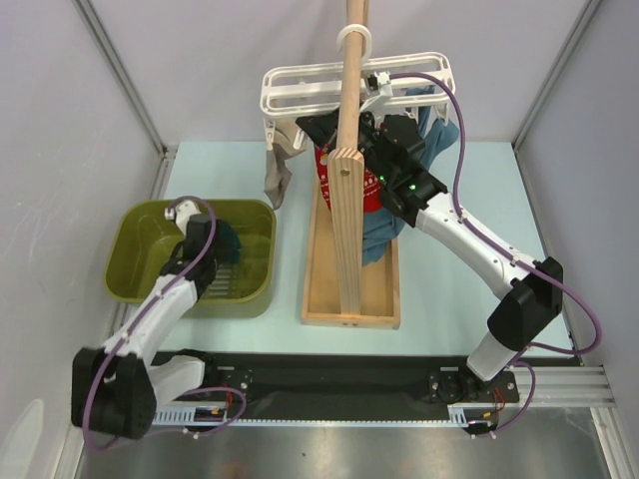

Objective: Clip the socks to the hanger
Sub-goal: Pick up the sock from the bin.

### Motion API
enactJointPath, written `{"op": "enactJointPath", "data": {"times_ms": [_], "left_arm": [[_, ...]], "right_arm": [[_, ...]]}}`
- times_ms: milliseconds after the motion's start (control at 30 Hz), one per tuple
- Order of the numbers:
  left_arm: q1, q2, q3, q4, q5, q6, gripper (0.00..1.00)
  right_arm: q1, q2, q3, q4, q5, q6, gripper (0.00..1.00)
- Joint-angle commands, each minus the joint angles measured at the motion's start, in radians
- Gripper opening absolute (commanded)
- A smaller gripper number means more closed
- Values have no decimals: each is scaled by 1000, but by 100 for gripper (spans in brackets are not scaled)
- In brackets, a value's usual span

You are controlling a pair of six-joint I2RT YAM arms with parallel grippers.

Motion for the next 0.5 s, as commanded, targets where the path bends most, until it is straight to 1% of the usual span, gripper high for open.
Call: {"op": "enactJointPath", "data": {"times_ms": [0,167,200,267,300,333,367,433,467], "left_arm": [[7,-123,34,-31,27,64,0],[44,-186,62,-68,151,115,0],[48,-207,70,-65,194,121,0],[64,-222,88,-76,225,133,0],[70,-225,111,-76,293,146,0],[87,-233,123,-73,317,172,0],[96,-238,131,-67,379,187,0],[116,-258,160,-74,458,219,0],[119,-262,171,-82,467,227,0]], "right_arm": [[-3,-36,-13,-31,-13,-15,0],[-6,-36,-16,-31,-12,-14,0],[-6,-34,-14,-30,-12,-12,0],[-6,-31,-13,-28,-15,-6,0],[-5,-30,-11,-28,-18,-6,0],[-5,-30,-11,-29,-16,-8,0],[-5,-31,-8,-31,-16,-9,0],[-5,-37,-7,-36,-15,-12,0],[-6,-36,-7,-37,-15,-14,0]]}}
